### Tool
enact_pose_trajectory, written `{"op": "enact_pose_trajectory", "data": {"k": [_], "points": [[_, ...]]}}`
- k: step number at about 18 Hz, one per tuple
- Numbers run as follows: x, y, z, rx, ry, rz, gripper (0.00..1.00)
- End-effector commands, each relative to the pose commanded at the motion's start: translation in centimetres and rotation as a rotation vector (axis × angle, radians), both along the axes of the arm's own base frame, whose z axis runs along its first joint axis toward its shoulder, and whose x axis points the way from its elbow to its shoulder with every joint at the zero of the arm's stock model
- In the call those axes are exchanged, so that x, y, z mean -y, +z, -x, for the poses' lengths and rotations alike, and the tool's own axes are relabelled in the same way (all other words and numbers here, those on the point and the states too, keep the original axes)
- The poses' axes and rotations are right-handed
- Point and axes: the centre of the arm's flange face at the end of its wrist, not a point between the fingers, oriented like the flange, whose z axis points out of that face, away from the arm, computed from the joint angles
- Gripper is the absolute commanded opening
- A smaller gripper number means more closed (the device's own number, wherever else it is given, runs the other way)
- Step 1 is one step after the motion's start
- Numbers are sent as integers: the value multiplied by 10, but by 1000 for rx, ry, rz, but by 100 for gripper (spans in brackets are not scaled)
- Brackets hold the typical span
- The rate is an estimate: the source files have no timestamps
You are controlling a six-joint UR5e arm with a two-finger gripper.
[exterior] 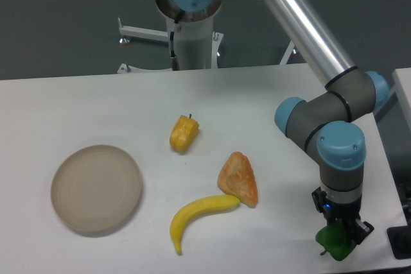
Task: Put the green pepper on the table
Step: 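Lift the held green pepper up and move it toward the table center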
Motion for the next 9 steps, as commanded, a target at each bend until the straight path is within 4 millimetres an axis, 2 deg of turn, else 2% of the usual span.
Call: {"op": "enact_pose_trajectory", "data": {"k": [2,6,9], "points": [[0,-5,-2,6,-3,7,11],[1,-1,-10,13,-4,8,12],[7,9,-17,18,-6,8,12]]}}
